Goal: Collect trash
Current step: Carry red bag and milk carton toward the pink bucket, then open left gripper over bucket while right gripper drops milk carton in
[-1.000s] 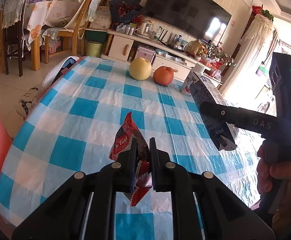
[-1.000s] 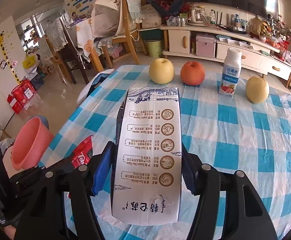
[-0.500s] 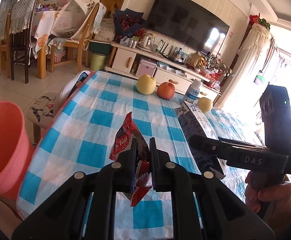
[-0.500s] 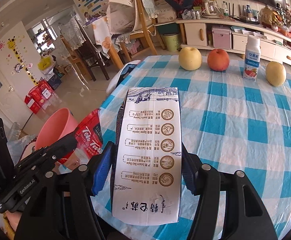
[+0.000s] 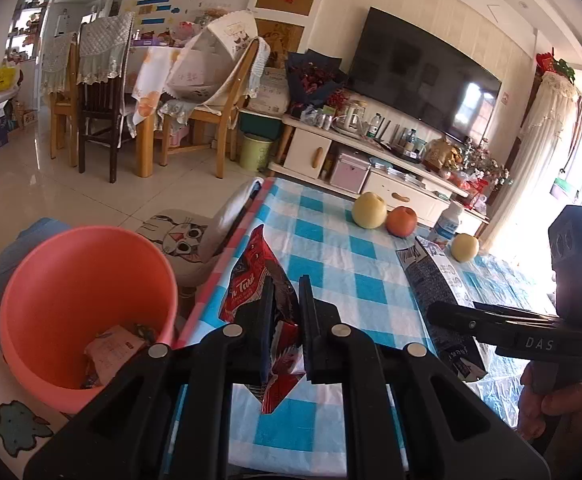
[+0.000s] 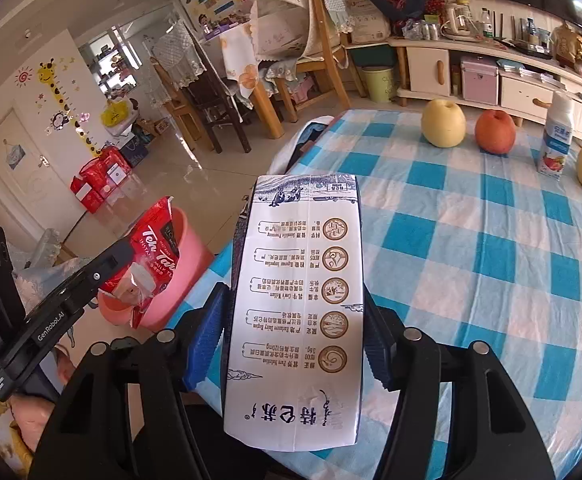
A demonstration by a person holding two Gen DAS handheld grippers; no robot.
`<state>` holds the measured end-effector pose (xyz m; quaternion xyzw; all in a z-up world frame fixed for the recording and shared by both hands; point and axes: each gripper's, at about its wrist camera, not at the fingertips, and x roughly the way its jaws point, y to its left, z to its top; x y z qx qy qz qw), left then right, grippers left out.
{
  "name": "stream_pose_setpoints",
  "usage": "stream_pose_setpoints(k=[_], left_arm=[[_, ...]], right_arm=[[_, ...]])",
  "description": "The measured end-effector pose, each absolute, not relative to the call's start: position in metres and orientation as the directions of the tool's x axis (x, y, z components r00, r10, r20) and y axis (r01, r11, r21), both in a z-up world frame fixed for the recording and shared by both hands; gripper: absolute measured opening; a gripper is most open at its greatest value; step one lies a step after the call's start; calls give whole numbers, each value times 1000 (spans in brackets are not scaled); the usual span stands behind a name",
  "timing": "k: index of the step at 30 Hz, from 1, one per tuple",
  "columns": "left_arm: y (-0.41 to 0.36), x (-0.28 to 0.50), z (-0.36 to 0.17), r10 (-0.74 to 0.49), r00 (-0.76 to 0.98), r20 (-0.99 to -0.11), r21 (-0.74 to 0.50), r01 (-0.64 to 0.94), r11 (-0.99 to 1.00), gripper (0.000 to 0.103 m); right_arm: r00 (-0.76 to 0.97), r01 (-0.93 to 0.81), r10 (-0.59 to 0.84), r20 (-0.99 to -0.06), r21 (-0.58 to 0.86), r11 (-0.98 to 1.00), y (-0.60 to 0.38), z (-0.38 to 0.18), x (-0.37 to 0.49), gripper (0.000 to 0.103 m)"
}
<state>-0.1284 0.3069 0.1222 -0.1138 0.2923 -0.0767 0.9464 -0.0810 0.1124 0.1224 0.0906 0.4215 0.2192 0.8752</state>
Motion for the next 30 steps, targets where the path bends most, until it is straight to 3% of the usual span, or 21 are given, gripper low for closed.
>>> stream_pose_setpoints(k=[11,30], left_arm=[[366,-124,112,-63,834,-548,-201,-58,978,13],[441,-108,65,-10,777,-629,-240,-182,953,13]], right_arm=[[473,-430,551,-687,366,825,204,129,-61,63],[374,-574,604,-704,336,747,332,113,-27,63]])
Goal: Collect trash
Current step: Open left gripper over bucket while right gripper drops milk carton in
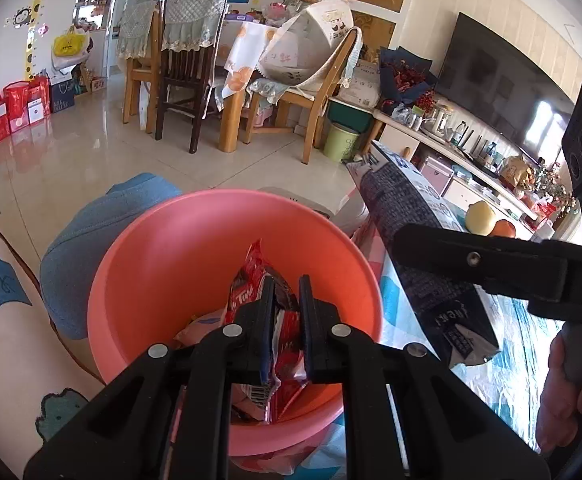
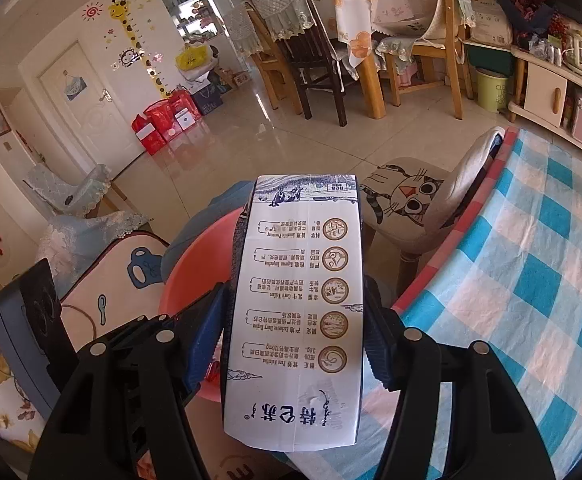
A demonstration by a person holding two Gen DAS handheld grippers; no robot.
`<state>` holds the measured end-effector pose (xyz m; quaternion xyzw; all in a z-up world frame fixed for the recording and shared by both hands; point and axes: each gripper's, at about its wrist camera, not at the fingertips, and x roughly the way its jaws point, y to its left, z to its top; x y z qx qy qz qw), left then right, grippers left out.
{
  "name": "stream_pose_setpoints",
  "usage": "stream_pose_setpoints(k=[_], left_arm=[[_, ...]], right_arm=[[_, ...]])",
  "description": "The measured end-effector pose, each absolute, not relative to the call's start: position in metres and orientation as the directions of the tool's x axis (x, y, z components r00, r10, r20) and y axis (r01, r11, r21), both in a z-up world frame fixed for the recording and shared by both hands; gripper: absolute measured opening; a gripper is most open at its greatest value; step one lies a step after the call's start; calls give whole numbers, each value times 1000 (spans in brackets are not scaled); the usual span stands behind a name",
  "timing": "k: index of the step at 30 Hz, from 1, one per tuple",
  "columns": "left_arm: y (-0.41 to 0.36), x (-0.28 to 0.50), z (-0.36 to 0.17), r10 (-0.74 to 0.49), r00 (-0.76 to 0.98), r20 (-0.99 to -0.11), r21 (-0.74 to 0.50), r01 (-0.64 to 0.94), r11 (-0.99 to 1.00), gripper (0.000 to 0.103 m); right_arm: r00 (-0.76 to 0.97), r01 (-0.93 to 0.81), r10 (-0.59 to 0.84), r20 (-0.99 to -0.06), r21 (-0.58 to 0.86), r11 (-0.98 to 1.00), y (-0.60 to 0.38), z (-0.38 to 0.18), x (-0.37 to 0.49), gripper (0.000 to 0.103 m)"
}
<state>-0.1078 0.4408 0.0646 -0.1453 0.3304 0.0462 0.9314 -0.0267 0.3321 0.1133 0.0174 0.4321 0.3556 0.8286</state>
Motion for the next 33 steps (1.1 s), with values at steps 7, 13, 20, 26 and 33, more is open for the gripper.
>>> stream_pose_setpoints(k=[7,13,20,26,33], left_arm=[[445,-104,51,-18,764,-645,-253,-191,948,13],[449,-103,46,-20,758,-652,-257,-197,946,13],[456,-106,45,3,756,-655,-263,-231,937,27],[463,-111,49,38,771,-636,-252,-254,934,71],[454,-114,62,96,783,-615,-207,-277,938,92]], right_arm=[[370,-580,598,-711,326,746,348,100,-18,64],[349,-581,598,-722,334,742,351,88,-15,65],[345,-563,635,-691,388,729,342,90,-15,74],[391,-550,610,-689,356,756,325,92,-24,81],[432,-490,544,-719,319,811,290,87,-28,89]])
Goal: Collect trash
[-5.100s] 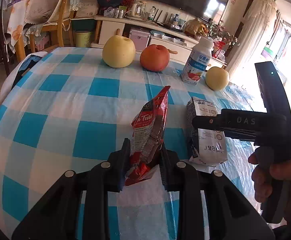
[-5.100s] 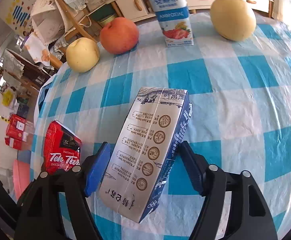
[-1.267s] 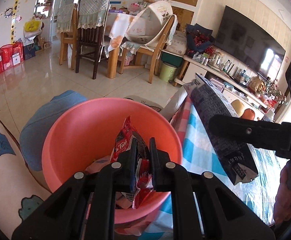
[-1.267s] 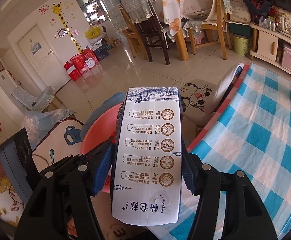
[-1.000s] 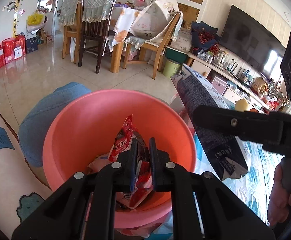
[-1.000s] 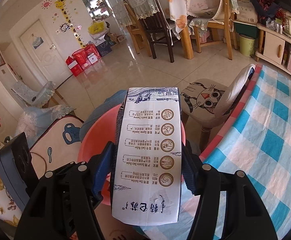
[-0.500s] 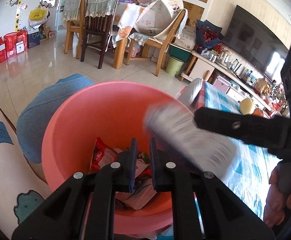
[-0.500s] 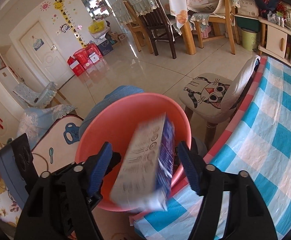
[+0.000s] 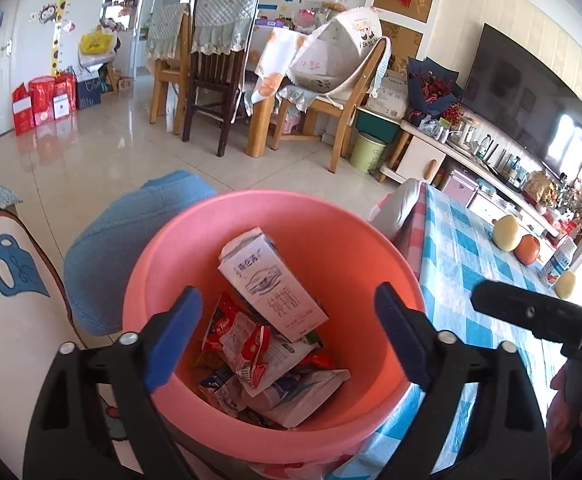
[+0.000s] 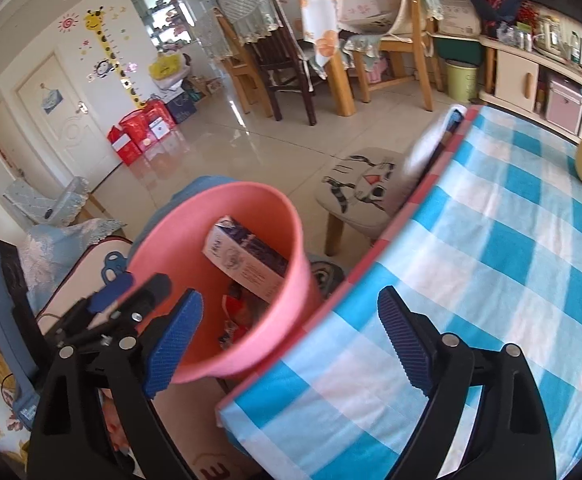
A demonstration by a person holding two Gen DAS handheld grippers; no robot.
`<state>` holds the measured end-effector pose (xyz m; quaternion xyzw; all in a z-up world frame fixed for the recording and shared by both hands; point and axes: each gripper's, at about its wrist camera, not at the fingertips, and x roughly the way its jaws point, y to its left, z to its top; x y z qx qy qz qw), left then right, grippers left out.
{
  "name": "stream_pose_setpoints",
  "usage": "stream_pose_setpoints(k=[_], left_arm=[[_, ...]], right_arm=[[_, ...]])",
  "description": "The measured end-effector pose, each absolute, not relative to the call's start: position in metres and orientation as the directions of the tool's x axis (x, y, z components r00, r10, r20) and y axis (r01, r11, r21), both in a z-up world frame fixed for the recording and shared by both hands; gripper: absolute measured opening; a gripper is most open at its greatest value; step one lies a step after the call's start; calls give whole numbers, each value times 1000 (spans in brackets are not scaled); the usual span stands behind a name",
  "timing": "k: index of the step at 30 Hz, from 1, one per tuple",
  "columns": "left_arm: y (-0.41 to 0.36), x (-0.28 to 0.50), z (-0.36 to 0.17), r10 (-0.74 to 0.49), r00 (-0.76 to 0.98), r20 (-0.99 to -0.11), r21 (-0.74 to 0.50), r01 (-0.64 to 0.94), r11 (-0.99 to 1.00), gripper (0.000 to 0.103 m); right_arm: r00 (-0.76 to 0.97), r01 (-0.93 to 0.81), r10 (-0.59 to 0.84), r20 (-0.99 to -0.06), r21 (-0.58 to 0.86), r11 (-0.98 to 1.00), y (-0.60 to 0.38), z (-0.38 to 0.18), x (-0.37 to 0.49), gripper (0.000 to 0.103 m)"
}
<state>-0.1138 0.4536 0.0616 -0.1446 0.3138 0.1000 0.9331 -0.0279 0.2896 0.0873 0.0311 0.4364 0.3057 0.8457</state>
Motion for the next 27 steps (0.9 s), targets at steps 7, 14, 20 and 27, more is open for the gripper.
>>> stream_pose_setpoints(k=[7,14,20,27], left_arm=[[433,-117,79,171,792,-587,-126,-298,946,99],[400,-115,99,204,795,-572,-60,-289,955,99],[363,-119,118,210,818,-536,-4,-251,968,99],[319,-125,142,189,851,-489,38,-196,980,99]], right_arm=[[494,-467,486,-721,252,848,249,98,-41,89],[573,-461,424,-701,152,874,215,115,-63,89],[634,-437,370,-679,80,896,188,131,-81,90],[695,-389,327,-640,47,920,156,147,-100,93]])
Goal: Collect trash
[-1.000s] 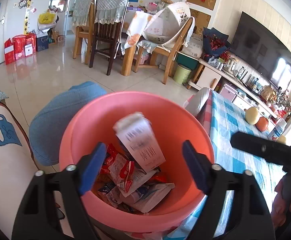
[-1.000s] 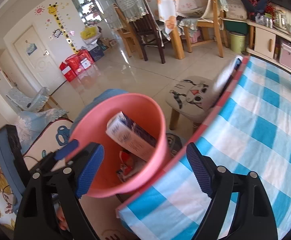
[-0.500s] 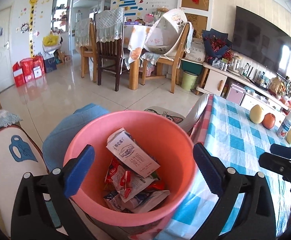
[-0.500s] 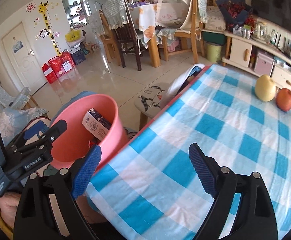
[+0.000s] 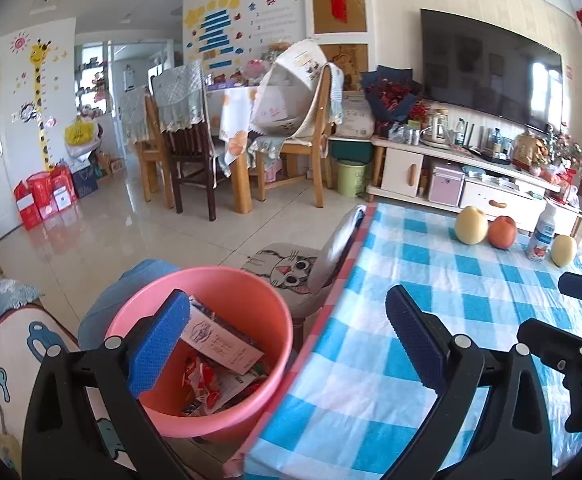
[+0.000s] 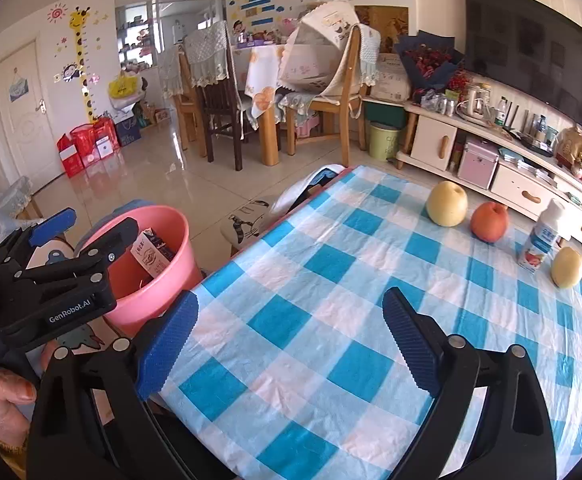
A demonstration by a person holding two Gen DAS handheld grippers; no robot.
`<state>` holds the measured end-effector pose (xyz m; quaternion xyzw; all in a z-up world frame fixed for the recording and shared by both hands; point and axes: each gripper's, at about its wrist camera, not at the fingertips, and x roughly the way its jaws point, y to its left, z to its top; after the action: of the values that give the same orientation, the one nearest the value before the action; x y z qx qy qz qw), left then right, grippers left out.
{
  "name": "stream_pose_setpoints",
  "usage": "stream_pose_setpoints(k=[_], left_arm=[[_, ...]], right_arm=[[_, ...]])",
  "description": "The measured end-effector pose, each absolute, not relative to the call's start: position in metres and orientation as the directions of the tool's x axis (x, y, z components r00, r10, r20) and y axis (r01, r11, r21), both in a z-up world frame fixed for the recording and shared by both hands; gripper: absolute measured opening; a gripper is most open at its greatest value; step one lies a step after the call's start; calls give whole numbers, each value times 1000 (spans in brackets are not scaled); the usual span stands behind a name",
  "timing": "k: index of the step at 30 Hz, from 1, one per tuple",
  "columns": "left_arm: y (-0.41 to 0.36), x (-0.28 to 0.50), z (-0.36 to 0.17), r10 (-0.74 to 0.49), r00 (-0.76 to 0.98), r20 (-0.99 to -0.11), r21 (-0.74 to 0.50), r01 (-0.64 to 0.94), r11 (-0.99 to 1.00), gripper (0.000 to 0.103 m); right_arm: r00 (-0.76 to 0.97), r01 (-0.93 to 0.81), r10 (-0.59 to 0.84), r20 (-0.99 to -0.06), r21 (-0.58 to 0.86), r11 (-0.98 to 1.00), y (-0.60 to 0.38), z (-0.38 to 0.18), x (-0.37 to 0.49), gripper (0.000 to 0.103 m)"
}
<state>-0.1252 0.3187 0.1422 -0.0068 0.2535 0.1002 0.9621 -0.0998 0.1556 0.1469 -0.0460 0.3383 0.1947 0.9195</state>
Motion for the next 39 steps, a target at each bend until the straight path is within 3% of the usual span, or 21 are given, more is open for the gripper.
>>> stream_pose_setpoints(k=[39], left_arm=[[66,-205,215,-88,938,-336,189,159,969,99]], right_arm=[[913,59,-1,-408,130,990,-88,188,-233,94]])
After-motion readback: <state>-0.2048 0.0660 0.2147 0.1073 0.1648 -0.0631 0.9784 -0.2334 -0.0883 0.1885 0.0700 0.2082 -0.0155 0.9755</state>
